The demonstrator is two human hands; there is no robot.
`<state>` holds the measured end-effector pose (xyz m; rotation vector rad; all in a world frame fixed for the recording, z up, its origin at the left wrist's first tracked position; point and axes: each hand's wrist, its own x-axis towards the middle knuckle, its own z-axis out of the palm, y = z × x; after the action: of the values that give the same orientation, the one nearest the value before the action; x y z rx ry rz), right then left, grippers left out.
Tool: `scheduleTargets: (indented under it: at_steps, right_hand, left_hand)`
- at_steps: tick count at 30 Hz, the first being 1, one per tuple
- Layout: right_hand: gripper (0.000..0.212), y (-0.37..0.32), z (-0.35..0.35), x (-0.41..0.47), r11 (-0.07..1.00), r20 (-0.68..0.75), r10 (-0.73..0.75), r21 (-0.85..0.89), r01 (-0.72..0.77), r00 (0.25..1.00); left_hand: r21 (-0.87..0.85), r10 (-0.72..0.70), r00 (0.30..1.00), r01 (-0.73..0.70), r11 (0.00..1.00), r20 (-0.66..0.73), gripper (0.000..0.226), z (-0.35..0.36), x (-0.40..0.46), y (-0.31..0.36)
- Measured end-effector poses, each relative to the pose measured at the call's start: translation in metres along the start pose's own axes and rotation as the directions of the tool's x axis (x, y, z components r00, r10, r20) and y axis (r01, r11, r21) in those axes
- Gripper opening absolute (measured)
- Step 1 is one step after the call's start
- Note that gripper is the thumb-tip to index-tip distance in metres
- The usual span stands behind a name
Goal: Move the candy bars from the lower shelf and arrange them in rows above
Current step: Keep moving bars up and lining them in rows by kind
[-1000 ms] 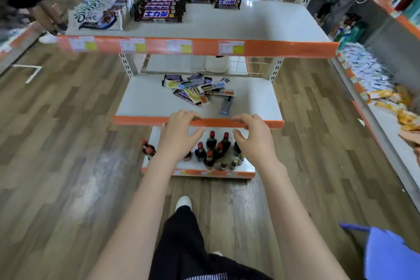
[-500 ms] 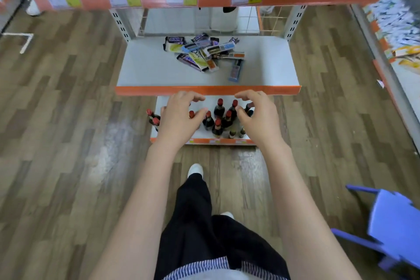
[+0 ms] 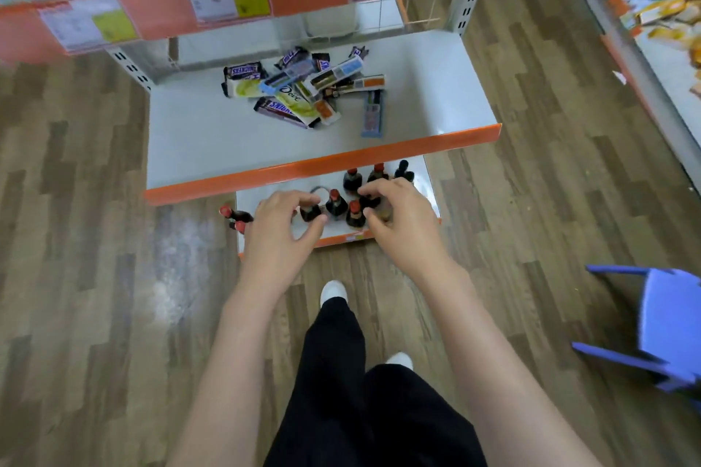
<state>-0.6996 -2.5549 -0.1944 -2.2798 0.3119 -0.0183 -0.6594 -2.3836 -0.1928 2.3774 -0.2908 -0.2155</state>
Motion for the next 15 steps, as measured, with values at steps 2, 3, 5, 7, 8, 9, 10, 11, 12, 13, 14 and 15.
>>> scheduleTargets:
  at_steps: [2,3,5,7,8,9,10,11,12,13,14,15]
  right_hand:
    - [0.028,0.002,0.006,0.015,1.0,0.007,0.005,-0.007,-0.005,1.0]
    - [0.027,0.004,0.009,0.023,1.0,0.01,0.004,-0.012,-0.004,1.0]
    - [0.027,0.008,0.013,0.041,0.999,0.017,0.0,-0.04,0.001,1.0]
    - [0.028,0.014,0.016,0.058,0.996,0.03,-0.008,-0.085,0.011,1.0]
    - [0.03,0.017,0.017,0.066,0.994,0.037,-0.014,-0.107,0.017,0.999]
    - [0.032,0.02,0.018,0.074,0.992,0.043,-0.021,-0.125,0.026,0.999]
    - [0.033,0.023,0.019,0.081,0.99,0.046,-0.03,-0.138,0.036,0.998]
    - [0.034,0.026,0.021,0.088,0.988,0.048,-0.035,-0.148,0.042,0.998]
    - [0.034,0.03,0.023,0.093,0.987,0.049,-0.036,-0.155,0.043,0.998]
    - [0.034,0.034,0.025,0.099,0.986,0.049,-0.034,-0.159,0.041,0.998]
    - [0.033,0.039,0.027,0.103,0.987,0.052,-0.029,-0.159,0.037,0.998]
    - [0.032,0.042,0.031,0.109,0.987,0.049,-0.028,-0.157,0.035,0.998]
  left_hand:
    - [0.003,0.018,1.0,-0.018,1.0,0.017,0.02,0.001,0.015,-0.005]
    - [0.004,0.028,0.999,-0.029,1.0,0.033,0.02,0.002,0.024,-0.006]
    - [0.005,0.054,0.997,-0.055,0.998,0.057,0.018,0.007,0.042,-0.009]
    - [0.015,0.069,0.995,-0.07,0.997,0.077,0.017,0.014,0.061,-0.01]
    - [0.024,0.078,0.993,-0.08,0.996,0.092,0.017,0.018,0.07,-0.012]
    - [0.035,0.092,0.99,-0.096,0.995,0.107,0.017,0.022,0.079,-0.013]
    - [0.047,0.11,0.987,-0.116,0.992,0.12,0.018,0.027,0.088,-0.015]
    - [0.062,0.124,0.983,-0.133,0.989,0.134,0.018,0.031,0.096,-0.017]
    - [0.076,0.131,0.981,-0.143,0.987,0.143,0.019,0.036,0.104,-0.019]
    - [0.09,0.133,0.98,-0.147,0.985,0.149,0.019,0.041,0.112,-0.021]
    - [0.102,0.132,0.979,-0.148,0.984,0.156,0.019,0.046,0.118,-0.025]
    - [0.112,0.133,0.978,-0.152,0.982,0.16,0.02,0.051,0.123,-0.028]
